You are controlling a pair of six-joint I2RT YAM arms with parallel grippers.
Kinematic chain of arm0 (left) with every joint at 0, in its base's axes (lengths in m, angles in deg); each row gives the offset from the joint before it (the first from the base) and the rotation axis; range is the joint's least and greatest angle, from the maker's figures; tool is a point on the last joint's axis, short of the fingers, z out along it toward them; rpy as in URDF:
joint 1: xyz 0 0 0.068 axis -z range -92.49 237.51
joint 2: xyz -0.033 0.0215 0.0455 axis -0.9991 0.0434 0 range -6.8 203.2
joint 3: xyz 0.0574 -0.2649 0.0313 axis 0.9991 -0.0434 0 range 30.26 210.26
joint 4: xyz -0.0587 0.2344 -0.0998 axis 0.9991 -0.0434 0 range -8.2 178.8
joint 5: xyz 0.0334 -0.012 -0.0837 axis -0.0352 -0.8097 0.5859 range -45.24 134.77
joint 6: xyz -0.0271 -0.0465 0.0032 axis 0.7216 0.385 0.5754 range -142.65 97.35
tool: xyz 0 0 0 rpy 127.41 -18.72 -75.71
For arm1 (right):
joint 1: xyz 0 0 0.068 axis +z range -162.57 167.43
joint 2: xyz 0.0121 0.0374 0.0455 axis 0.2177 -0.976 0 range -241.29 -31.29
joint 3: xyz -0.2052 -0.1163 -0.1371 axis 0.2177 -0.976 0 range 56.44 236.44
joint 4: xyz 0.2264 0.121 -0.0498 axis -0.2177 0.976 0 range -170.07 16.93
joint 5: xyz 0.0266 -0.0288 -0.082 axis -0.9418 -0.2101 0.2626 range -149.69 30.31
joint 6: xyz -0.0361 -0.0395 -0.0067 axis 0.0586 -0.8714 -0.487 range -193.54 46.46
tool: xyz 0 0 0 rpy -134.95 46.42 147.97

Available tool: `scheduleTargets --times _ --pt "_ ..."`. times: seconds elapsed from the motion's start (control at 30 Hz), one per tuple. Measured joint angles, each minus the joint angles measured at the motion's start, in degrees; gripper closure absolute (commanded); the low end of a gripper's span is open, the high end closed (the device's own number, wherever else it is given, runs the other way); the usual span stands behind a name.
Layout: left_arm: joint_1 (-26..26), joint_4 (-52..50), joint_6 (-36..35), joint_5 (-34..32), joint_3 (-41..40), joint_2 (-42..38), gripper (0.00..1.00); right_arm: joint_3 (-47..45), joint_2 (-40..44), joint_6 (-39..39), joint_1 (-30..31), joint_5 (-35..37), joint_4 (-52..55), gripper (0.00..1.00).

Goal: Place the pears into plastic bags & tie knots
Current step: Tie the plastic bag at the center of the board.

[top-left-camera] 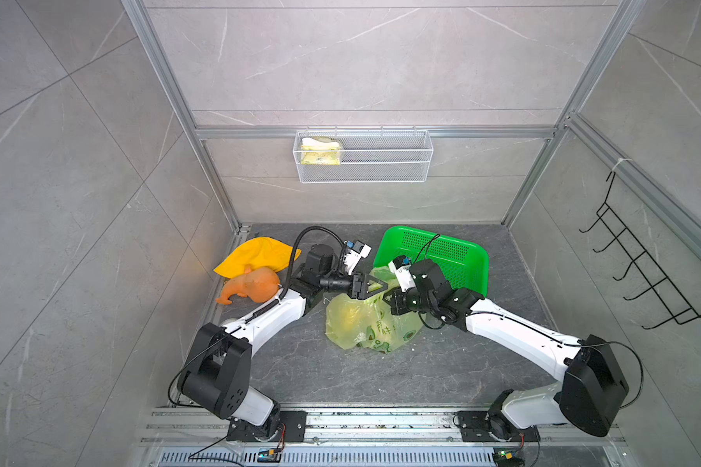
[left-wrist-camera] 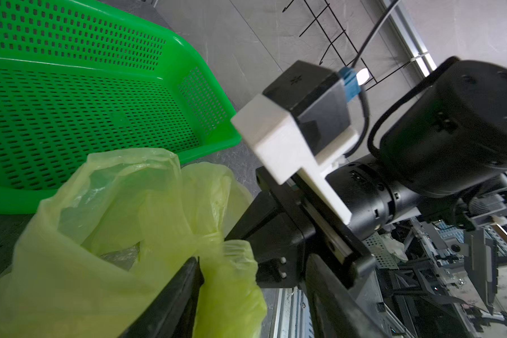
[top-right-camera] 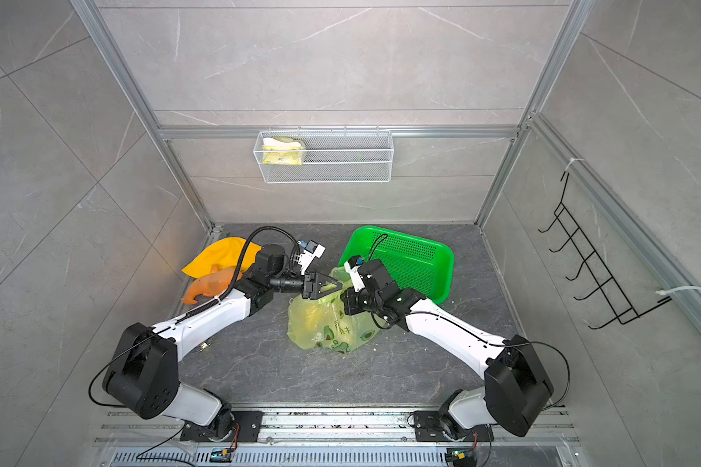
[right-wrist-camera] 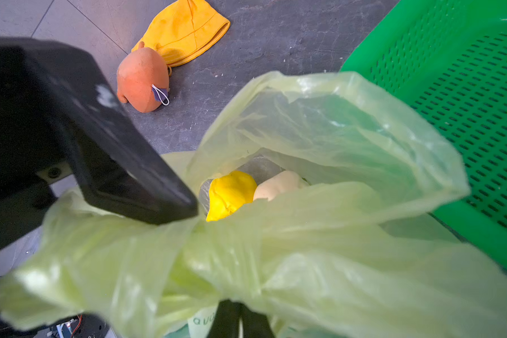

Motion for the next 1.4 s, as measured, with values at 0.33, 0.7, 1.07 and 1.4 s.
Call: scheduleTargets --times 0.33,0.7,1.07,1.4 --pt "0.94 -12.55 -8.87 -3.3 4.15 4.96 1.0 -1.31 0.0 0.02 -0.42 0.0 0.15 1.0" --pt "6.45 -9.97 -15.61 -23.21 -2.36 -8.68 1.0 0.52 9.84 7.87 -2.12 -3.69 12.22 0.2" --pt "9.29 -1.62 -19.96 -33.14 -6.45 -11.47 1.0 -2.64 13.0 39.28 -2.12 -10.47 -1.86 0.17" --pt "10.29 -0.68 -20.87 -33.42 -6.45 -11.47 1.0 -9.92 7.74 54.64 -2.12 -10.34 -21.03 0.17"
